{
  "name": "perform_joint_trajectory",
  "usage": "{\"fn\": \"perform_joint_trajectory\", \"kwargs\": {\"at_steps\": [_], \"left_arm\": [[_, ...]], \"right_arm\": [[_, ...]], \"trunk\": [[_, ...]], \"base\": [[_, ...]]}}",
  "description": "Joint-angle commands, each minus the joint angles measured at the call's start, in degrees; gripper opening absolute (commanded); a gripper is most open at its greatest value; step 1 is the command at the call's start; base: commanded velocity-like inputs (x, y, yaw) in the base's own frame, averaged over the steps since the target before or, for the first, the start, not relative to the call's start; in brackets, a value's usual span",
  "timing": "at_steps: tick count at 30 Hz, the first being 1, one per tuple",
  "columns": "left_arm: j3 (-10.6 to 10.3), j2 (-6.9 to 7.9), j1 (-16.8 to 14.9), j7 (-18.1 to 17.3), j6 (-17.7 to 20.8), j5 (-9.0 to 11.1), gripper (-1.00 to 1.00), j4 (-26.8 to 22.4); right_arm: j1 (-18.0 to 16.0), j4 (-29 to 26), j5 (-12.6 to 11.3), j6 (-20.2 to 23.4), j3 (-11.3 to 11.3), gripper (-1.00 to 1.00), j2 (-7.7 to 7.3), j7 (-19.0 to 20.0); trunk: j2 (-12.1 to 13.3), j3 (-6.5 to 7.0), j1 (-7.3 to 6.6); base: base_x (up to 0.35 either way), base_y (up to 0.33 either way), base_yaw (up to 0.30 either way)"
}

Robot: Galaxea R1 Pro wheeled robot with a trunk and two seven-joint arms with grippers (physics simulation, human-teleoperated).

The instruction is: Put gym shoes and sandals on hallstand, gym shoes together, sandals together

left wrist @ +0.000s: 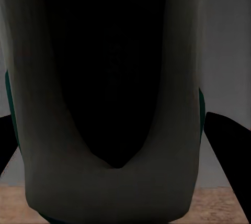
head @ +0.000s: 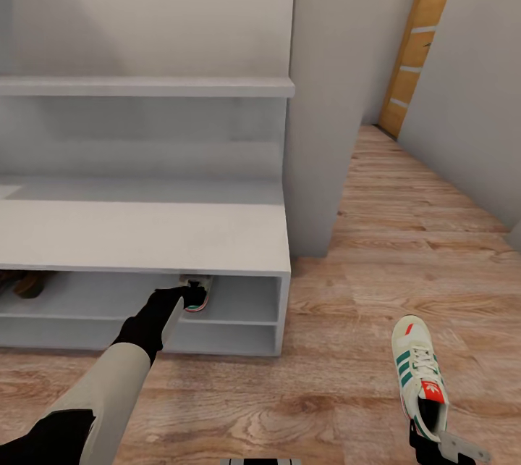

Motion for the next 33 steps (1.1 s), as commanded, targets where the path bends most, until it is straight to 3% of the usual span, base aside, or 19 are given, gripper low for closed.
{"fn": "perform_joint_trajectory", "kwargs": {"at_steps": [1,9,10,22,33], "left_arm": [[0.30,-0.08,-0.01,-0.14,0.29,-0.40,-1.00,-0.09],[0.22,0.10,-0.01,-0.14,0.12,-0.13,-1.00,-0.03],[0.24,0.12,-0.01,-0.11,0.12,-0.10,1.00,0.01],[0.08,0.17,0.00,0.02,-0.09,-0.01,1.00,0.01],[-0.04,0.29,0.01,0.02,-0.14,-0.04,1.00,-0.02]], "right_arm": [[-0.02,0.02,-0.02,-0.16,-0.18,-1.00,0.01,0.07],[-0.02,0.02,-0.02,-0.16,-0.17,-1.00,0.01,0.07],[-0.02,0.02,-0.03,-0.16,-0.17,-1.00,0.01,0.07],[-0.02,0.02,-0.05,-0.16,-0.18,-1.00,0.01,0.07],[-0.02,0.02,-0.02,-0.16,-0.18,-1.00,0.01,0.07]], "trunk": [[-0.02,-0.05,0.00],[-0.02,-0.05,0.00],[-0.02,-0.05,0.00],[-0.02,-0.05,0.00],[-0.02,-0.05,0.00]], "base": [[0.040,0.000,0.000],[0.015,0.000,0.000],[0.003,0.000,0.000],[-0.005,0.001,0.000],[-0.257,0.098,0.000]]}}
